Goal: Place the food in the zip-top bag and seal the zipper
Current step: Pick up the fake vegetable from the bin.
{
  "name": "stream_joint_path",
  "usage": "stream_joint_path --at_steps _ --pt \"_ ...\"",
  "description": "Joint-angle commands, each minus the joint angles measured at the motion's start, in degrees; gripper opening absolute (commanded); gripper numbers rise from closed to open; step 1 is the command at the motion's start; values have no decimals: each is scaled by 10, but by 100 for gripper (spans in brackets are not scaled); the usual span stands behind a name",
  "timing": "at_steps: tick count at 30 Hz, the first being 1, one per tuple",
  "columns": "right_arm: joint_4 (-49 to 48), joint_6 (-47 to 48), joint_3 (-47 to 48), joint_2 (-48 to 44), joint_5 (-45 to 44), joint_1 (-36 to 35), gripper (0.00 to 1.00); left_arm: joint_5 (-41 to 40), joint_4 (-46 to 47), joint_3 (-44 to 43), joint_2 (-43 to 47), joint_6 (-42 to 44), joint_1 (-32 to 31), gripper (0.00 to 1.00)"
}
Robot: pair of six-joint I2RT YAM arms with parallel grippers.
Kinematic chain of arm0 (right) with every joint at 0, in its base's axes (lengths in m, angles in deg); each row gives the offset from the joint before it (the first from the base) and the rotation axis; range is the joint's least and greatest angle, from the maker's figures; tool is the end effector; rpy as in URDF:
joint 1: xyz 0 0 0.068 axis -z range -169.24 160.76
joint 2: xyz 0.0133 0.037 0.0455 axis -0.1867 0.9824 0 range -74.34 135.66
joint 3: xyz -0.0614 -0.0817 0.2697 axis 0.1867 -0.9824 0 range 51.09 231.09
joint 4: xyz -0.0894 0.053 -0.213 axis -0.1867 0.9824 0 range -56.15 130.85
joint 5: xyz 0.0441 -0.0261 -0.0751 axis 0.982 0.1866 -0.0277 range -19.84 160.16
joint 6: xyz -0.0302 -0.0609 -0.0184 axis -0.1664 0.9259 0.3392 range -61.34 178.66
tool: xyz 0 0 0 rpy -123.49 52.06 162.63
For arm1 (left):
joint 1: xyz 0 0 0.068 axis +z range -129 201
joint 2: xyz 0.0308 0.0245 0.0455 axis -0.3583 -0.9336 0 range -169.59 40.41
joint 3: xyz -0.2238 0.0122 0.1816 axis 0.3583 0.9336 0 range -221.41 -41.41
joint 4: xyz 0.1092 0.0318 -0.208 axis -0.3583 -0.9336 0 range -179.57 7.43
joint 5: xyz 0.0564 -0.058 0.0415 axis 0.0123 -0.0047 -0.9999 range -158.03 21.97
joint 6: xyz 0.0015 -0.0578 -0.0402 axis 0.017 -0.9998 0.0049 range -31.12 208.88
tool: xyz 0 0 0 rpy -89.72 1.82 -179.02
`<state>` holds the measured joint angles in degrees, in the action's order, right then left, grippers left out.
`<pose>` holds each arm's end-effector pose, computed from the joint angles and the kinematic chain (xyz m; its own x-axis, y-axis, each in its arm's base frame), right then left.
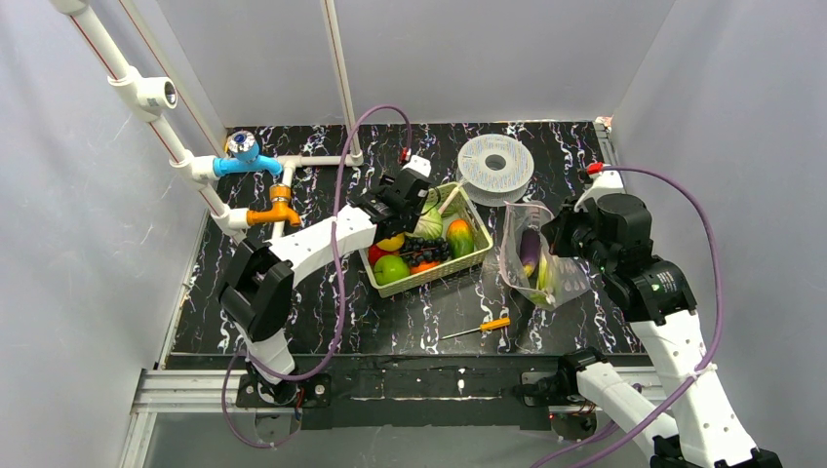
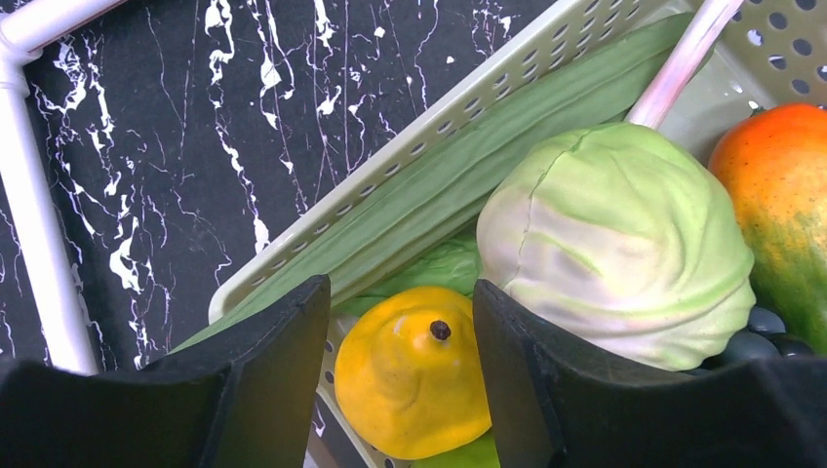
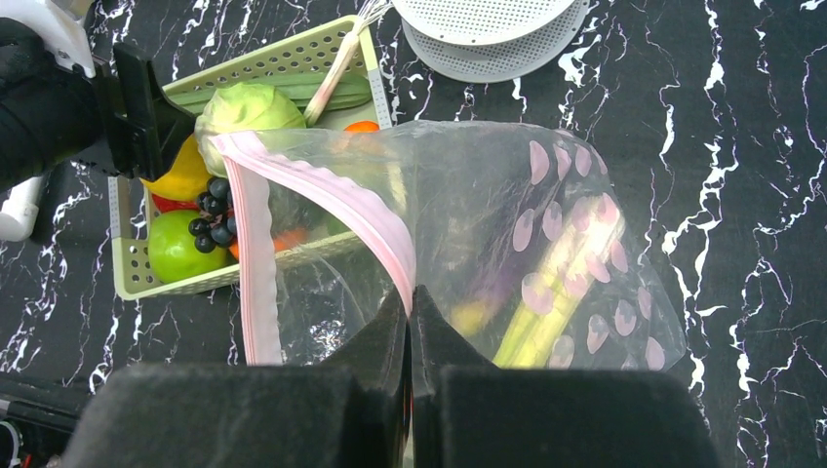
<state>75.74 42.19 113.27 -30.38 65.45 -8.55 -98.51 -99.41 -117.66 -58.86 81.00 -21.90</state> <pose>0.1222 0.0377 0.3805 -0.4368 0.1463 -0.8876 -0.1405 0.9635 0.2280 0.3018 -0.2405 0.2805 -0.5064 0.3092 -0.8050 0.2341 0.9477 0.2168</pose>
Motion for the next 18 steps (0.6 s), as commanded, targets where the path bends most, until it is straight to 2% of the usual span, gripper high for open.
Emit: stream_joint_path --at_steps 1,4,9,15,18 --pt "-30 7 -1 1 2 -1 1 8 -3 -6 3 -9 0 53" --pt "-31 8 -2 2 2 -1 1 11 -9 1 0 -16 0 49" --pt "-34 8 -6 1 5 -1 1 19 -16 14 15 -14 0 25" --pt "-37 8 -5 6 10 -1 1 36 -35 5 53 -6 0 6" --pt "-38 7 -4 7 13 -1 1 35 -45 -6 73 5 -1 4"
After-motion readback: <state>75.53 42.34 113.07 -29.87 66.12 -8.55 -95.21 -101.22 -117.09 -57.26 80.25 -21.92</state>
